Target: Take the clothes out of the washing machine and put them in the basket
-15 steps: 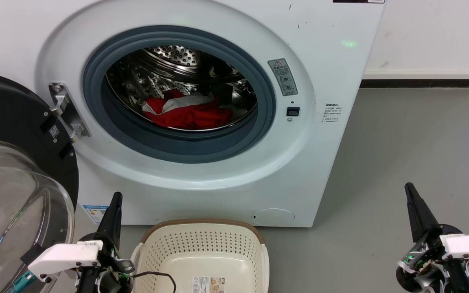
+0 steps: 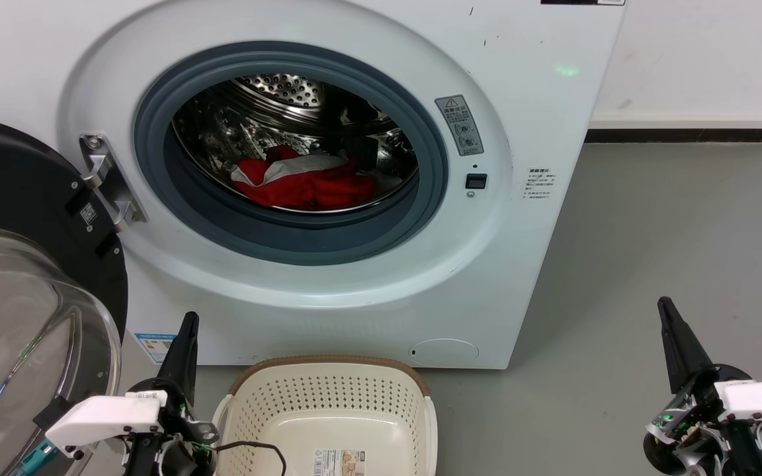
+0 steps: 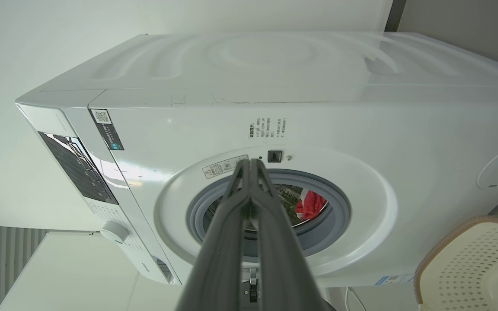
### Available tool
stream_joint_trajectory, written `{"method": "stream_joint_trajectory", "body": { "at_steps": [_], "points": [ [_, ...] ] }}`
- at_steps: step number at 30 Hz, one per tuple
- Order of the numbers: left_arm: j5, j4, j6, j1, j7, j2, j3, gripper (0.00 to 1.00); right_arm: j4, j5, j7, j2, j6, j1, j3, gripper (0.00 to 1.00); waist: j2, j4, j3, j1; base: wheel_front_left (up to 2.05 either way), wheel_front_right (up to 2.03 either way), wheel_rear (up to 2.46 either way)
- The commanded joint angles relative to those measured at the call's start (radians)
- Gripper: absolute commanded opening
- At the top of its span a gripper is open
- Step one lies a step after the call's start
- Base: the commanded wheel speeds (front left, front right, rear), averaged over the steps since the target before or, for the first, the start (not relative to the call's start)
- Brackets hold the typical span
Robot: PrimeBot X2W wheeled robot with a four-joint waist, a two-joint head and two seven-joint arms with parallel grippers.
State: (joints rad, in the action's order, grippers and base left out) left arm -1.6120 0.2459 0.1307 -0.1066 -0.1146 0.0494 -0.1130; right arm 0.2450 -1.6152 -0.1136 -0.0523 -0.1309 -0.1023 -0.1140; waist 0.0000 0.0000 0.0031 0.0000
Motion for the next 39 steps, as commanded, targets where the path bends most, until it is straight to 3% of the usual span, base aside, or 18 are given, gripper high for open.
{"method": "stream_joint_trajectory", "body": {
  "at_steps": [1,6,7,19,39],
  "points": [
    [-0.002,0.0,0.002,-0.006,-0.002,0.002,-0.002,0.0,0.001,0.005,0.0,0.003,0.0,-0.013,0.001,0.0,0.0,0.0,0.0,0.0,0.0,0.0,0.0],
    [-0.002,0.0,0.002,-0.006,-0.002,0.002,-0.002,0.0,0.001,0.005,0.0,0.003,0.0,-0.013,0.001,0.0,0.0,0.0,0.0,0.0,0.0,0.0,0.0],
    [0.0,0.0,0.0,0.0,0.0,0.0,0.0,1.0,0.0,0.0,0.0,0.0,0.0,0.0,0.0,1.0,0.0,0.0,0.0,0.0,0.0,0.0,0.0],
    [0.101,-0.017,0.0,-0.008,0.077,0.0,0.067,1.0,-0.052,0.095,0.076,0.0,0.0,0.04,0.031,1.0,0.0,-0.002,-0.001,0.0,0.0,0.0,0.0],
    [0.589,-0.095,0.0,-0.014,0.162,0.0,0.103,1.0,-0.159,0.61,0.162,0.001,0.0,0.078,0.064,1.0,0.0,0.0,-0.001,0.0,0.0,0.0,0.0]
  ]
}}
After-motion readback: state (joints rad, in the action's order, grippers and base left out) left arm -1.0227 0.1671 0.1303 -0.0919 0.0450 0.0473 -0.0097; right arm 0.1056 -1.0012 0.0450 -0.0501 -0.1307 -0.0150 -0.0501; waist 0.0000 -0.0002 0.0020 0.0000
